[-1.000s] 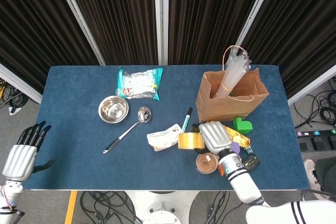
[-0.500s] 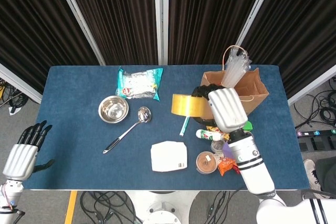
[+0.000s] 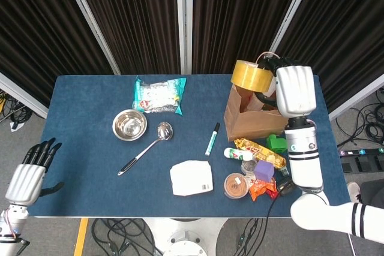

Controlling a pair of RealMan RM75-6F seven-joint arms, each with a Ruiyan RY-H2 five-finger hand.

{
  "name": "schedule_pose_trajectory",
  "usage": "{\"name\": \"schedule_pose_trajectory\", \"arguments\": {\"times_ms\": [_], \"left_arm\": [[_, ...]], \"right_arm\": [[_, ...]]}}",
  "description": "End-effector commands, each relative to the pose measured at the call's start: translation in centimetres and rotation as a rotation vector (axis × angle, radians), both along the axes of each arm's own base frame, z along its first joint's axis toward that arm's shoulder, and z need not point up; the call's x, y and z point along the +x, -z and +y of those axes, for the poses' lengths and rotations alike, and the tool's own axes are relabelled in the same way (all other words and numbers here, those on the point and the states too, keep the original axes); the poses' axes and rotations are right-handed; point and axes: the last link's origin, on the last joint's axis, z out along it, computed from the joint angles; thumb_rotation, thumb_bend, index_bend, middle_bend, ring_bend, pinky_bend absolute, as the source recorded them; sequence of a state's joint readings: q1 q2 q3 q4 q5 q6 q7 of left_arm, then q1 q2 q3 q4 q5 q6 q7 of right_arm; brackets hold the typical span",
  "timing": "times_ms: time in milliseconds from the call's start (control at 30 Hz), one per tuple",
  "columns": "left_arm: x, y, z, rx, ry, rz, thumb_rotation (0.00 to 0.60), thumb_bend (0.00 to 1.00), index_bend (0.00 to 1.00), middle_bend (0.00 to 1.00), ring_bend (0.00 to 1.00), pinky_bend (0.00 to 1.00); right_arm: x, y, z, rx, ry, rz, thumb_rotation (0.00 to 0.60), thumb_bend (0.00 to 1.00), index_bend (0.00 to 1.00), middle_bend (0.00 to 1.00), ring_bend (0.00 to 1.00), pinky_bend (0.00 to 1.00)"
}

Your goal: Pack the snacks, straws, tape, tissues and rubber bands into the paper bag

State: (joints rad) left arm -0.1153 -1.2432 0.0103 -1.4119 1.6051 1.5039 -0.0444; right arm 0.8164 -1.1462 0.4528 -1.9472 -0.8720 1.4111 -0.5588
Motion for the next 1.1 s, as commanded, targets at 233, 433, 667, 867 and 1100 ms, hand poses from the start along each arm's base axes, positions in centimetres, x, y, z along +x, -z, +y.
{"name": "schedule_pose_trajectory", "arguments": {"times_ms": [233,433,667,867,1100], "left_arm": [[0.2,0.1,0.1,-0.005,0.001,0.006,0.6,0.16,0.07,0.05,0.0,0.12],[0.1,0.1,0.1,-0.007,-0.003,0.007,0.6,0.16,0.07,0.05,0.0,0.12],[0.1,0.2,0.1,-0.008,-0.007,0.003,0.6,0.16,0.07,0.05,0.0,0.12],[0.0,0.0,0.1,-0.005,-0.008,0.002,0.6,0.16,0.07,0.05,0.0,0.12],[-0.2,0.1,0.1,-0.005,-0.014,-0.005,0.6,0.16,0.07,0.05,0.0,0.12]], "right_arm": [[-2.4,1.1,-1.3,0.121,0.156,0.058,0.6,0.19,0.6,0.51,0.45,0.55],[-2.8,1.4,-1.0,0.165,0.213,0.081,0.6,0.19,0.6,0.51,0.45,0.55],[-3.0,1.6,-0.6,0.204,0.254,0.097,0.6,0.19,0.6,0.51,0.45,0.55],[-3.1,1.5,-0.1,0.221,0.259,0.107,0.6,0.04,0.48,0.42,0.37,0.47],[-3.0,1.3,-0.1,0.192,0.223,0.111,0.6,0.0,0.13,0.17,0.08,0.1]]}}
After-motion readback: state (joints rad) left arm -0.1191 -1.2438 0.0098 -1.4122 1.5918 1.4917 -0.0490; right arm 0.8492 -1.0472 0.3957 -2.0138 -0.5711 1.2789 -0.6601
